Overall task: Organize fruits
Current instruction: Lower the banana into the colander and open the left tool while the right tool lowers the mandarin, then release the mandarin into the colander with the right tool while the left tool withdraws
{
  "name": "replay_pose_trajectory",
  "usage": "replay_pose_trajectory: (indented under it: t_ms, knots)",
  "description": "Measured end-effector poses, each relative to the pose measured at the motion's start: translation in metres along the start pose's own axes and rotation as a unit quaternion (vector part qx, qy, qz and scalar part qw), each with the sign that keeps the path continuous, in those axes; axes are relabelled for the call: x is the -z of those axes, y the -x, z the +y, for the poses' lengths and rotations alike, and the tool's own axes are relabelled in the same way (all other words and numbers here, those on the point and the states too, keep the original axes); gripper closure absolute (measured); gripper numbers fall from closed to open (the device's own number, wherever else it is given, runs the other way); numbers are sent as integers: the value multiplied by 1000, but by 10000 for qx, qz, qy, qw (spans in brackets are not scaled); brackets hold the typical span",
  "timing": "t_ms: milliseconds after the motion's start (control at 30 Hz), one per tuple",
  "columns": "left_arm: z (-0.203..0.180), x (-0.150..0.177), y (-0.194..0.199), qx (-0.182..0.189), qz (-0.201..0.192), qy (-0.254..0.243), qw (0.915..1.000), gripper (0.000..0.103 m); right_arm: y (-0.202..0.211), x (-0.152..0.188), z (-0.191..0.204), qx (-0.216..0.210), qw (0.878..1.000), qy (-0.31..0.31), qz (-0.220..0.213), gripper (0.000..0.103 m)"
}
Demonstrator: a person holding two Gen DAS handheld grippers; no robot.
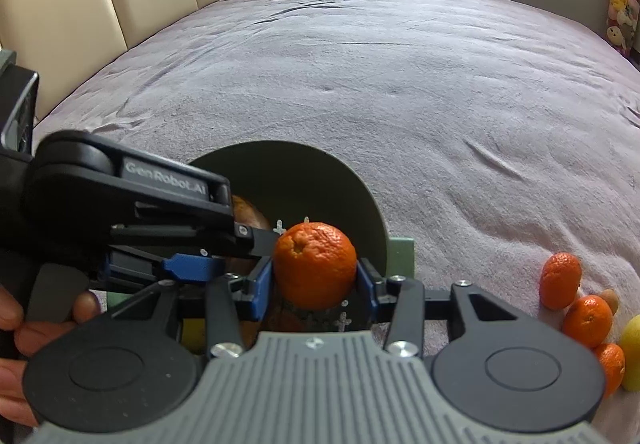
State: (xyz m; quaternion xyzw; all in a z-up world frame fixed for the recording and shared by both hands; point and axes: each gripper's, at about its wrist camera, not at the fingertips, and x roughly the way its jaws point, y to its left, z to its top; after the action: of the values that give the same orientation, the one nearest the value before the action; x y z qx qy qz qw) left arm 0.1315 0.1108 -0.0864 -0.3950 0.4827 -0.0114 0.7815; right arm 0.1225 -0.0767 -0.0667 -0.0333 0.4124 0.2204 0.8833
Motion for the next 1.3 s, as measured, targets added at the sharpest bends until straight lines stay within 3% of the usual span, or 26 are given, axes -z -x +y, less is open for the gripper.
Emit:
replay_pose_trajectory:
  t_ms: [33,300,600,733,967,1300]
  knots:
    - [0,0,3,13,-47,-38,10000,40,0,0,0,6,10000,3,4,61]
    - [-8,1,19,-237,-210,-178,9993,40,4,-4,1,138,9998,20,-114,61]
    - [-7,-4,56,-895,-890,-622,9900,40,13,-13,25,-316,9981,218,-478,61]
    - [-6,-5,63,-958,-1018,-732,9875,42,16,-16,42,-650,9950,449,-603,61]
    - [0,-8,64,-1141,-1094,-802,9842,44,-6,-13,64,-796,9946,635,-200,61]
    - [3,-9,63,-1322,-1178,-987,9792,44,-50,-15,73,-449,9960,694,334,61]
